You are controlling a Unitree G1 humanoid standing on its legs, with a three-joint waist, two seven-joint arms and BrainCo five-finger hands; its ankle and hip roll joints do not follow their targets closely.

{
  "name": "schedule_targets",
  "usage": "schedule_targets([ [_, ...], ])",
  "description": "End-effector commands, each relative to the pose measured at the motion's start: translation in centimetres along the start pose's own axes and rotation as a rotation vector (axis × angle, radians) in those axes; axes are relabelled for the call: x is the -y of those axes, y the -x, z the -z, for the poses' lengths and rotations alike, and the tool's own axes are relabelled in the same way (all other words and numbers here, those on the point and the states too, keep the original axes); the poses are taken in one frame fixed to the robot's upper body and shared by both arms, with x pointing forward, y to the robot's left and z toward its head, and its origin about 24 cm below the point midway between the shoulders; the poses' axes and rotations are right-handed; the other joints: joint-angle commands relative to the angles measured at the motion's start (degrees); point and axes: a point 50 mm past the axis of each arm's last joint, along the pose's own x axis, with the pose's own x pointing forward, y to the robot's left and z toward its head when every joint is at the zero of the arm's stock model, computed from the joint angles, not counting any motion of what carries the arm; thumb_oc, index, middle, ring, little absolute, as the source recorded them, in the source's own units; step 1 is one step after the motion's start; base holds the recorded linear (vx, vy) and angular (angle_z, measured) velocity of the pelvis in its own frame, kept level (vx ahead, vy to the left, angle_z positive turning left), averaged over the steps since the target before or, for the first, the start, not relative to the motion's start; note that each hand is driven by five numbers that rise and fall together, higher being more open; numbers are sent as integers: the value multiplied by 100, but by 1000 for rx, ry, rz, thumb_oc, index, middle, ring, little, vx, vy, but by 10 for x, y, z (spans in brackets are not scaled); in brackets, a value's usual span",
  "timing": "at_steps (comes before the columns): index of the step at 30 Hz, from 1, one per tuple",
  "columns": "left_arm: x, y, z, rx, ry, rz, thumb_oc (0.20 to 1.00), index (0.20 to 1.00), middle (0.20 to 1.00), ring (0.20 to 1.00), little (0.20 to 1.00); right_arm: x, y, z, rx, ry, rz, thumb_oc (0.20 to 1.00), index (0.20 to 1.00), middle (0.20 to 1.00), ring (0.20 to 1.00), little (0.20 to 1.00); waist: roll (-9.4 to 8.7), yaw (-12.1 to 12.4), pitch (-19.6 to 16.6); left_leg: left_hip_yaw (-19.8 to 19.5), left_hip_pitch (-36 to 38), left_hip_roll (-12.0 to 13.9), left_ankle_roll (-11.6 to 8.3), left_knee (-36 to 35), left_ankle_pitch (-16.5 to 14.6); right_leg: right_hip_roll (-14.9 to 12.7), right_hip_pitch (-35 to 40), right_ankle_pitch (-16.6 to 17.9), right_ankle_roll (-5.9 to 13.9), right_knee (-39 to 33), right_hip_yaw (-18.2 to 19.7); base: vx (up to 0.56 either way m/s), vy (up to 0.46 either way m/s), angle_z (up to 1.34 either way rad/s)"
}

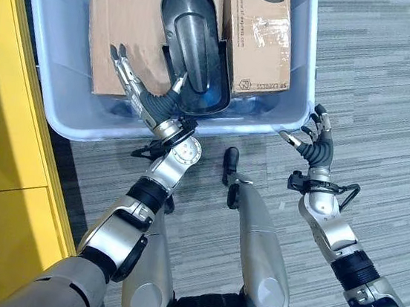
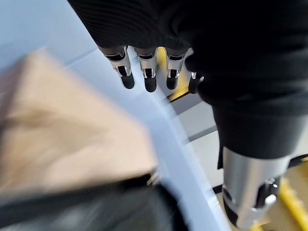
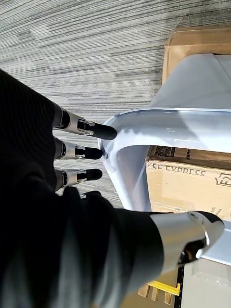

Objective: Move parts from the plastic box to the shelf.

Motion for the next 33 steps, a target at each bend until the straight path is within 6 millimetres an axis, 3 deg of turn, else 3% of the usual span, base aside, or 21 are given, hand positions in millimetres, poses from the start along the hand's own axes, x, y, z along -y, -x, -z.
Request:
schedule_targets([
  [1, 18, -2, -1, -95, 20, 195, 1000, 1000, 1000, 1000, 1000, -20, -6, -22, 57, -76, -57, 1000, 1000, 1000, 1000, 1000, -208, 66, -88, -285, -320, -149, 17, 590, -290, -14, 273, 733, 313, -651, -203, 0, 0, 0],
  [7, 24, 1, 15, -337, 49, 192, 1000, 1000, 1000, 1000, 1000, -20, -14, -30, 58, -59, -79, 1000, 1000, 1000, 1000, 1000, -256, -79, -88, -181, -320, -97, 26, 691, -326, -2, 247, 729, 294, -610, -134, 10, 4, 0],
  [8, 23, 3, 18, -350, 37, 195, 1000, 1000, 1000, 1000, 1000, -20, -12, -28, 47, -57, -82, 1000, 1000, 1000, 1000, 1000, -251, -87, -88, -207, -194, -91, -14, 741, -488, 2, 378, 599, 330, -577, -126, 62, 19, -7],
  [13, 29, -5, 16, -340, -75, 231, 1000, 1000, 1000, 1000, 1000, -17, -16, -35, 46, -50, -97, 1000, 1000, 1000, 1000, 1000, -283, -215, -88, -110, -196, -44, -27, 793, -519, 1, 347, 609, 316, -584, -91, 10, 33, -8],
  [14, 32, -6, 18, -427, -34, 238, 1000, 1000, 1000, 1000, 1000, -17, -17, -38, 50, -44, -108, 1000, 1000, 1000, 1000, 1000, -283, -274, -88, -71, -211, -31, -28, 828, -528, 4, 308, 608, 301, -564, -71, 14, 47, -2],
  [17, 33, -8, 18, -473, -25, 205, 1000, 1000, 1000, 1000, 1000, -19, -19, -42, 55, -40, -114, 1000, 1000, 1000, 1000, 1000, -281, -327, -88, -30, -225, -18, -33, 845, -539, 6, 271, 590, 281, -546, -53, 9, 36, -2],
  [26, 25, -24, 20, -514, -54, 86, 1000, 1000, 1000, 1000, 1000, -21, -23, -48, 53, -43, -108, 1000, 1000, 1000, 1000, 1000, -336, -361, -88, -32, -359, -8, -52, 928, -574, 28, 128, 572, 255, -483, -61, 3, -7, -1],
  [33, 22, -24, 24, -534, -39, 67, 1000, 1000, 1000, 1000, 1000, -22, -22, -46, 54, -49, -100, 1000, 1000, 1000, 1000, 1000, -353, -352, -88, -61, -485, -13, -46, 1008, -604, 41, 5, 576, 248, -435, -70, 3, -10, -1],
])
